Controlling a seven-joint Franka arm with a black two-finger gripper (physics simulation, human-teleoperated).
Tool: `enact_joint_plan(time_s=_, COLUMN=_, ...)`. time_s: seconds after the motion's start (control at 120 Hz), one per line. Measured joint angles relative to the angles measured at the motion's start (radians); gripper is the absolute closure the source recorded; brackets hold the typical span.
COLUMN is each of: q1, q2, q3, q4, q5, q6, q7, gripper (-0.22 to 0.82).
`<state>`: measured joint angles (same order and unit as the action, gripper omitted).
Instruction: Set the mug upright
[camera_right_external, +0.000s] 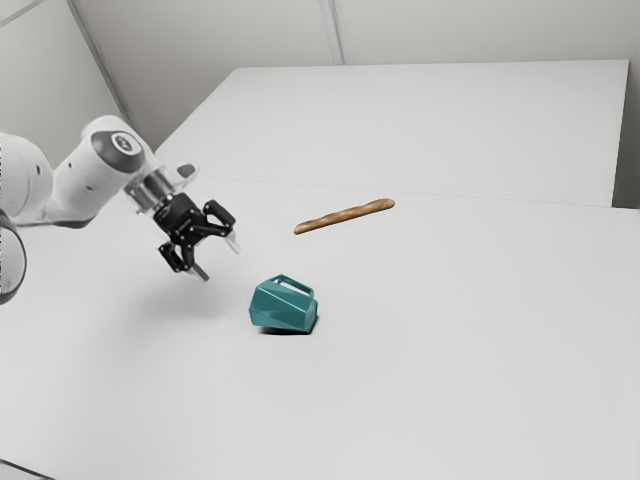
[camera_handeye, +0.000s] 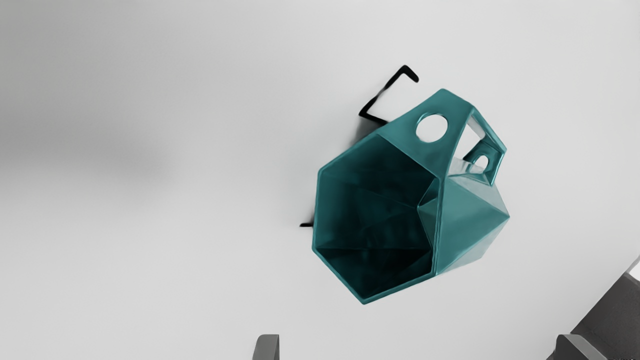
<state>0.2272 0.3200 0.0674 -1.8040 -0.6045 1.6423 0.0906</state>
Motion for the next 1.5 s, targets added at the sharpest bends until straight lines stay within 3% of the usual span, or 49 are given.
enact_joint_plan(time_s=0.375, q1=-0.008, q2=0.092, q3=-0.054, q4=-0.003, q5=-0.112, q6=0.081, q7=0.006, gripper=0.0)
enact_joint_plan(time_s=0.933, q1=-0.015, q2=0.143, q3=-0.101, q4=-0.033, q5=-0.236, q6=0.093, q7=0.006, gripper=0.01)
enact_joint_plan(time_s=1.092, q1=-0.022, q2=0.142, q3=-0.108, q4=-0.032, q5=-0.239, q6=0.088, q7=-0.008, gripper=0.4)
enact_joint_plan(time_s=1.183, q1=-0.025, q2=0.141, q3=-0.109, q4=-0.032, q5=-0.238, q6=0.087, q7=-0.019, gripper=0.56)
enact_joint_plan(time_s=1.35, q1=-0.029, q2=0.134, q3=-0.113, q4=-0.026, q5=-0.238, q6=0.085, q7=-0.038, gripper=0.7)
enact_joint_plan(time_s=1.5, q1=-0.029, q2=0.132, q3=-0.119, q4=-0.022, q5=-0.237, q6=0.085, q7=-0.057, gripper=0.75)
